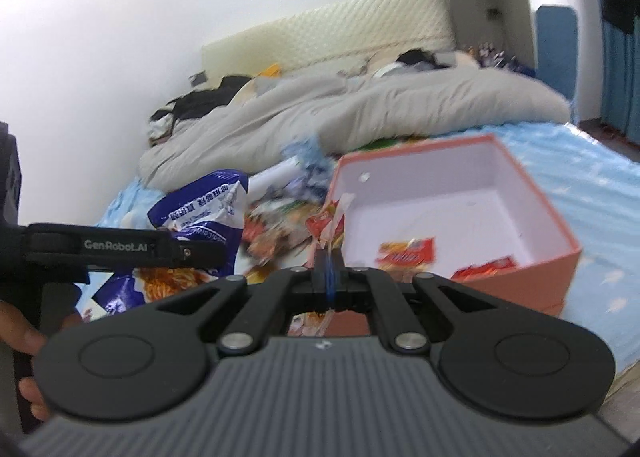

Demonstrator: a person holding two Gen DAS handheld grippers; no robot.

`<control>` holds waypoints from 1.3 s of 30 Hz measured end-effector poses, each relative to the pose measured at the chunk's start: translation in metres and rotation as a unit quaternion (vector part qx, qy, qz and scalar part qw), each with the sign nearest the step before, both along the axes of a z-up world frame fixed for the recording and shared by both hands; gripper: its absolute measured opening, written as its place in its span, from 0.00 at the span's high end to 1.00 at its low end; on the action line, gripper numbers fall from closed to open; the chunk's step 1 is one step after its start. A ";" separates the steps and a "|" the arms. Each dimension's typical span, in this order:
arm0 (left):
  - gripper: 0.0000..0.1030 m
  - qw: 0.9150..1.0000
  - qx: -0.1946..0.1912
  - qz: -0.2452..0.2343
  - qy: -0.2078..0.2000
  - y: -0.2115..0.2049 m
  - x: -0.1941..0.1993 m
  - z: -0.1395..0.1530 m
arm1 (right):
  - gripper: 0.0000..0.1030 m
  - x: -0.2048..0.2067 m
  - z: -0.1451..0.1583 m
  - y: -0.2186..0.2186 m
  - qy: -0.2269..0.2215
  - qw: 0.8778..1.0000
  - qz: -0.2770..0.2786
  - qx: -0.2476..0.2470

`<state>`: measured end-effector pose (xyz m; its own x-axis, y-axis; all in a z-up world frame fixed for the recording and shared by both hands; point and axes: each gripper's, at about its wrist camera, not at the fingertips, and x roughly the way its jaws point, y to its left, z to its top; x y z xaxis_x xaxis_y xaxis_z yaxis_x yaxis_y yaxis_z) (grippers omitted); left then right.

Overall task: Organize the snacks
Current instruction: 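Carry the noodle bag with the left tool while the right tool carries the red strip over the box, then open both tools to drop the noodle bag and red strip into the pink box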

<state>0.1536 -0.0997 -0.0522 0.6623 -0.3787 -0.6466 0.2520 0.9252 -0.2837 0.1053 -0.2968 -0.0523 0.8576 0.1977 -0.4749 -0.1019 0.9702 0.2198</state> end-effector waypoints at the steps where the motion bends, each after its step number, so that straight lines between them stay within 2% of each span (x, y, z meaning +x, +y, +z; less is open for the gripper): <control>1: 0.34 1.000 -0.001 -0.004 -0.003 -0.007 0.006 0.002 | 0.97 0.002 0.002 -0.005 -0.004 1.000 -0.005 -0.001; 7: 0.34 1.000 -0.010 -0.023 -0.007 -0.034 0.035 0.010 | 0.97 0.022 0.010 -0.030 -0.019 0.999 -0.029 -0.008; 17: 0.34 0.999 0.004 -0.052 0.011 -0.077 0.086 -0.001 | 0.97 0.064 -0.009 -0.060 0.001 0.999 -0.046 0.011; 23: 0.34 0.997 0.019 -0.066 0.026 -0.100 0.124 -0.016 | 0.97 0.094 -0.024 -0.074 0.022 0.998 -0.050 0.025; 30: 0.34 0.995 0.028 -0.078 0.056 -0.129 0.159 -0.051 | 0.97 0.123 -0.056 -0.089 0.063 0.995 -0.067 0.023; 39: 0.33 0.992 0.033 -0.097 0.073 -0.146 0.175 -0.076 | 0.93 0.139 -0.085 -0.105 0.103 0.990 -0.091 0.018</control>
